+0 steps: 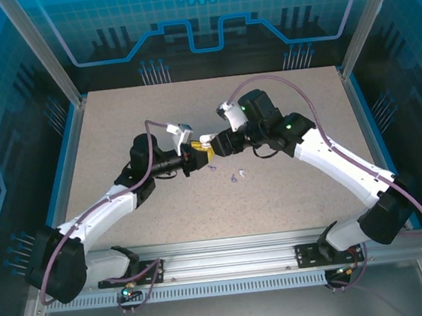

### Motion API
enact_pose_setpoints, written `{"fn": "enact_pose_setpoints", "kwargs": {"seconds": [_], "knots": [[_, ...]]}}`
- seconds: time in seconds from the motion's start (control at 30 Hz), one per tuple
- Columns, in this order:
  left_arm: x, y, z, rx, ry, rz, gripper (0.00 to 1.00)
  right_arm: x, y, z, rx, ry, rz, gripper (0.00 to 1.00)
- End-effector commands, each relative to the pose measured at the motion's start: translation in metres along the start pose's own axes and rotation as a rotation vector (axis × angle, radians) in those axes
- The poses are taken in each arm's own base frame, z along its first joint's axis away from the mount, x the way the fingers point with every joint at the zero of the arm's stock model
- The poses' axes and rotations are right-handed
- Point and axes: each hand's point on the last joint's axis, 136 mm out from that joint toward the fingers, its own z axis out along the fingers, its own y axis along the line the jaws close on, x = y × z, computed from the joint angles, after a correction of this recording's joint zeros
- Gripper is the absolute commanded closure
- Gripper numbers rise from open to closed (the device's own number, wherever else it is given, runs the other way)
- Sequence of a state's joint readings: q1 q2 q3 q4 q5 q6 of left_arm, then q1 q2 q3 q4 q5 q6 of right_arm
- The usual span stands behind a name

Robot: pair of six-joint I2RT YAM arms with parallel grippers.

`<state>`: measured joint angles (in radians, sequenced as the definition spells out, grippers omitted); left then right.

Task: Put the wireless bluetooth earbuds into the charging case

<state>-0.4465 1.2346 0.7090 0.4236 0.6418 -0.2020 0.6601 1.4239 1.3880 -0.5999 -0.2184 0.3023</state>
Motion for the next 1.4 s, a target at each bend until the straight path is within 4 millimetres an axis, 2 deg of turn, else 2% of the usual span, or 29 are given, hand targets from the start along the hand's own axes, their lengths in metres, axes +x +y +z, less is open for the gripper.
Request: {"fn": "enact_pose_setpoints", "kwargs": {"seconds": [0.0, 0.27, 0.4, 0.67, 0.83, 1.1, 1.37], "knots": [[-0.002, -0.016, -0.005, 0.050, -0.010, 0.064, 0.94, -0.012, 0.017, -0.021, -0.034, -0.048, -0.040, 0.49], [-0.001, -0.021, -0.006, 0.068, 0.000, 0.084, 0.94, -0.024, 0.013, -0.042, 0.028, -0.109, -0.041, 0.46], [-0.001, -0.024, -0.008, 0.077, 0.002, 0.101, 0.94, -0.027, 0.021, -0.049, -0.006, -0.118, -0.056, 0.49], [0.000, -0.032, -0.008, 0.102, 0.024, 0.125, 0.94, -0.026, 0.029, -0.048, -0.048, -0.072, -0.078, 0.70], [0.000, -0.035, -0.008, 0.111, 0.029, 0.131, 0.94, -0.024, 0.027, -0.040, -0.049, -0.042, -0.075, 0.71], [0.000, -0.034, -0.007, 0.108, 0.032, 0.132, 0.94, -0.015, 0.022, -0.024, -0.017, 0.034, -0.077, 0.60], [-0.002, -0.034, -0.005, 0.109, 0.031, 0.132, 0.94, -0.008, 0.026, -0.017, -0.031, 0.075, -0.091, 0.58]]}}
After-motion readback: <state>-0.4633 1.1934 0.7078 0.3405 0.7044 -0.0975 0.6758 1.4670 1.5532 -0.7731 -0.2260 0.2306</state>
